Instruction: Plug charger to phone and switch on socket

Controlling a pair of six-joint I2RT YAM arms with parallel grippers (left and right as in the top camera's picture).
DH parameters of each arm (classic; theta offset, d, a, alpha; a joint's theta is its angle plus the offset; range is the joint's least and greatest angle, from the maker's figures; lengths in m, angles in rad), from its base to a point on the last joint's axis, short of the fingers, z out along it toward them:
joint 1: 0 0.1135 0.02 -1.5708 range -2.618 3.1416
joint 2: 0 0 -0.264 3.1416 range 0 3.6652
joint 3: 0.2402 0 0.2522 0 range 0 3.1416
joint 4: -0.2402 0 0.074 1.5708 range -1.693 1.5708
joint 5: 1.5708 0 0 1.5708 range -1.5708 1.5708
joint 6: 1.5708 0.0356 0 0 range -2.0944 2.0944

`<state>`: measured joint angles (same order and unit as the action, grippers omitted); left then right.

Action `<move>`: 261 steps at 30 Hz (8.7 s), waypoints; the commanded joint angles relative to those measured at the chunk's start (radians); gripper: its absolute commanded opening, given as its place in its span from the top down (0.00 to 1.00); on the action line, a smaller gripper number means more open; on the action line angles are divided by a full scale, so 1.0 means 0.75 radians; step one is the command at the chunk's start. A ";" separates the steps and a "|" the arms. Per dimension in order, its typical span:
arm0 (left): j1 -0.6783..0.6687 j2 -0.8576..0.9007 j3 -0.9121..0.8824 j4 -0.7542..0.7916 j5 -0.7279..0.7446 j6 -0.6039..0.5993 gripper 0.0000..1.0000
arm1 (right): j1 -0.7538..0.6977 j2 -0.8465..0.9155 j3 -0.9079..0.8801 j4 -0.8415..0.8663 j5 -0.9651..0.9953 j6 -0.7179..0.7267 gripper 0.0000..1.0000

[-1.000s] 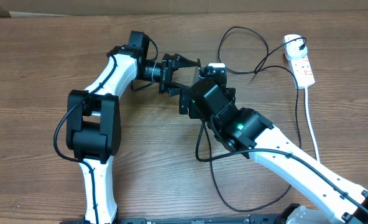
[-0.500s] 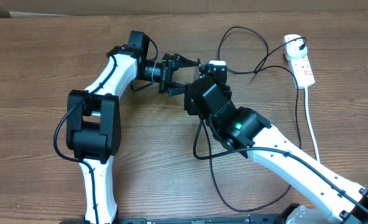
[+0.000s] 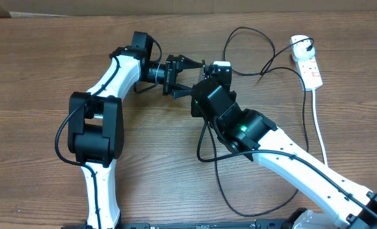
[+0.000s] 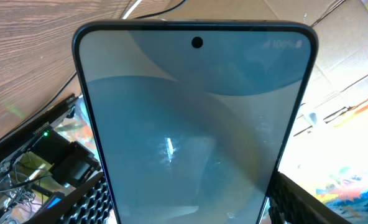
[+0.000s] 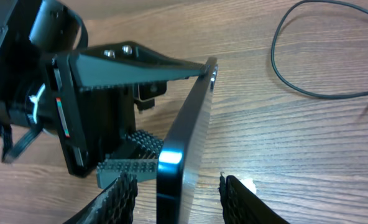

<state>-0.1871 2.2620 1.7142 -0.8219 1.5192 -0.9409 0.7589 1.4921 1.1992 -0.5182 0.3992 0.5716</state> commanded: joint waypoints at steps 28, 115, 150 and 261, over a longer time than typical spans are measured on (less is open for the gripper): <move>0.005 0.008 0.005 -0.001 0.061 0.028 0.45 | -0.004 0.053 0.026 0.081 -0.001 -0.074 0.82; 0.116 -0.069 0.005 1.650 -0.447 -0.769 0.00 | -0.866 -0.219 0.027 0.039 -1.100 0.203 0.96; 0.124 -0.070 1.120 -0.654 -1.667 0.525 0.00 | -0.928 -0.219 0.026 -0.009 -1.095 0.181 0.96; -0.214 -0.686 -0.470 1.107 -0.897 -1.019 0.57 | -0.542 -0.199 -0.012 0.225 -0.899 0.949 0.96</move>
<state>-0.3408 1.7638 1.3655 0.0013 0.8307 -1.7035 0.3485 1.3651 1.1847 -0.3668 -0.2630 1.2808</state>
